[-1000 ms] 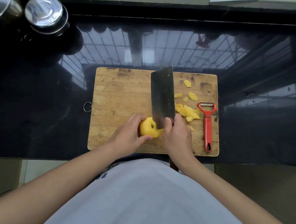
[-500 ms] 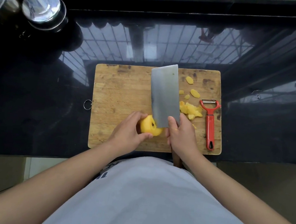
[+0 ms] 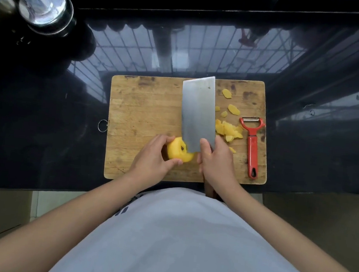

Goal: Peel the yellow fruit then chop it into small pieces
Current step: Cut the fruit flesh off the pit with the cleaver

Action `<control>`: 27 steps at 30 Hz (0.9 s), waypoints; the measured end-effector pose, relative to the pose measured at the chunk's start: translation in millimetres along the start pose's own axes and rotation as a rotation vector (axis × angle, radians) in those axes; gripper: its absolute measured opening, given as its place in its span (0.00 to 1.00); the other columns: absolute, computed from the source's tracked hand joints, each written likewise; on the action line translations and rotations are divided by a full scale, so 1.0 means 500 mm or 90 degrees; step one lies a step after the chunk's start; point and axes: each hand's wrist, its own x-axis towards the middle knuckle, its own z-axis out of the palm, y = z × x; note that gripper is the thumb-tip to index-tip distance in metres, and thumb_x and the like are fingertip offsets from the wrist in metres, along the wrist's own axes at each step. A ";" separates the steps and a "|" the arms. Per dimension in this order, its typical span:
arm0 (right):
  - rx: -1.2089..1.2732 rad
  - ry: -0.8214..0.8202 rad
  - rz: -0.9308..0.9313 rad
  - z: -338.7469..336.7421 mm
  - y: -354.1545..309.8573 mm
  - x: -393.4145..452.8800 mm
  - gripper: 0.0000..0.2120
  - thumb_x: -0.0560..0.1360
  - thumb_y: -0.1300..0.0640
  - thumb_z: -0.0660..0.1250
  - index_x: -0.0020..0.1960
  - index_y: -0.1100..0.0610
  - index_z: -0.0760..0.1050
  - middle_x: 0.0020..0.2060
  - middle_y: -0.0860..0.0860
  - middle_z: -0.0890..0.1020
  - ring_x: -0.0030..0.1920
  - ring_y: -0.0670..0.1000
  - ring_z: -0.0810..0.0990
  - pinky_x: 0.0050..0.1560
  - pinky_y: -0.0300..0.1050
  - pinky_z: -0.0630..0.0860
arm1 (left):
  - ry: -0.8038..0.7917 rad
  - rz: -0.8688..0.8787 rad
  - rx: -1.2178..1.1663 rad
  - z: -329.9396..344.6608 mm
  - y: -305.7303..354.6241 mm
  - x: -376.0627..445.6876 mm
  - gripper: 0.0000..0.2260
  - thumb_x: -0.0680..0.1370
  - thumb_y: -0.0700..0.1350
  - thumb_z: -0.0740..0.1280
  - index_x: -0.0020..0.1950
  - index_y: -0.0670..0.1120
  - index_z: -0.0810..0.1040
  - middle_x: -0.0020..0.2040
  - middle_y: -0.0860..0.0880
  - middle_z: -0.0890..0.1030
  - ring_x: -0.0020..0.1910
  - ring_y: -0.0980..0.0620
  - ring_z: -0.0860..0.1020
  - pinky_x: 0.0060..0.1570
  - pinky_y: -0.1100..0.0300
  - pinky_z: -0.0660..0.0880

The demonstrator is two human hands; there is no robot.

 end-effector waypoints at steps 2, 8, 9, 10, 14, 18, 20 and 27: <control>0.007 -0.036 0.003 -0.010 -0.005 0.010 0.09 0.85 0.53 0.60 0.53 0.58 0.73 0.31 0.54 0.78 0.24 0.48 0.74 0.26 0.43 0.72 | -0.008 -0.004 -0.004 -0.003 -0.002 0.002 0.28 0.72 0.52 0.80 0.69 0.50 0.75 0.64 0.57 0.76 0.62 0.55 0.74 0.61 0.53 0.74; 0.014 -0.067 0.004 -0.018 -0.007 0.023 0.09 0.85 0.54 0.59 0.52 0.58 0.73 0.30 0.53 0.78 0.23 0.50 0.74 0.25 0.44 0.71 | -0.002 -0.002 -0.015 -0.006 0.000 0.003 0.28 0.72 0.51 0.80 0.70 0.49 0.75 0.65 0.55 0.77 0.63 0.55 0.74 0.61 0.57 0.72; 0.010 -0.063 0.002 -0.018 -0.007 0.024 0.09 0.85 0.54 0.59 0.53 0.58 0.73 0.30 0.53 0.78 0.23 0.50 0.74 0.25 0.44 0.71 | 0.000 -0.003 -0.015 -0.006 0.000 0.003 0.28 0.72 0.51 0.80 0.70 0.49 0.75 0.65 0.54 0.77 0.63 0.55 0.74 0.61 0.56 0.72; 0.008 -0.053 0.003 -0.014 -0.007 0.022 0.08 0.85 0.54 0.59 0.53 0.57 0.74 0.30 0.53 0.78 0.23 0.49 0.74 0.25 0.43 0.71 | 0.002 -0.004 -0.015 -0.005 -0.001 0.002 0.28 0.72 0.51 0.80 0.70 0.49 0.75 0.65 0.54 0.77 0.63 0.54 0.74 0.61 0.56 0.72; 0.011 0.008 0.012 0.005 -0.004 0.000 0.08 0.85 0.53 0.60 0.53 0.56 0.74 0.31 0.53 0.79 0.25 0.47 0.76 0.27 0.41 0.73 | 0.022 -0.007 -0.022 0.001 0.000 -0.001 0.28 0.72 0.50 0.80 0.69 0.48 0.76 0.64 0.54 0.78 0.62 0.53 0.76 0.61 0.54 0.74; -0.028 -0.059 -0.013 -0.016 -0.015 0.018 0.07 0.85 0.53 0.60 0.52 0.55 0.73 0.31 0.54 0.80 0.23 0.46 0.74 0.26 0.41 0.71 | 0.007 -0.007 -0.018 -0.003 0.001 0.001 0.29 0.71 0.50 0.81 0.69 0.49 0.76 0.65 0.54 0.78 0.63 0.54 0.75 0.61 0.56 0.72; -0.051 -0.097 -0.036 -0.027 -0.021 0.031 0.07 0.85 0.53 0.60 0.52 0.54 0.73 0.31 0.54 0.80 0.23 0.46 0.74 0.25 0.41 0.71 | -0.004 -0.013 -0.027 -0.007 0.000 0.003 0.29 0.71 0.50 0.81 0.70 0.49 0.76 0.66 0.53 0.79 0.63 0.54 0.75 0.63 0.55 0.73; 0.022 -0.003 0.017 0.002 0.000 0.004 0.09 0.84 0.53 0.60 0.55 0.57 0.75 0.31 0.54 0.79 0.25 0.49 0.76 0.27 0.43 0.73 | 0.012 -0.022 -0.046 -0.002 0.002 0.002 0.30 0.72 0.48 0.81 0.72 0.48 0.76 0.68 0.52 0.79 0.65 0.52 0.76 0.65 0.54 0.73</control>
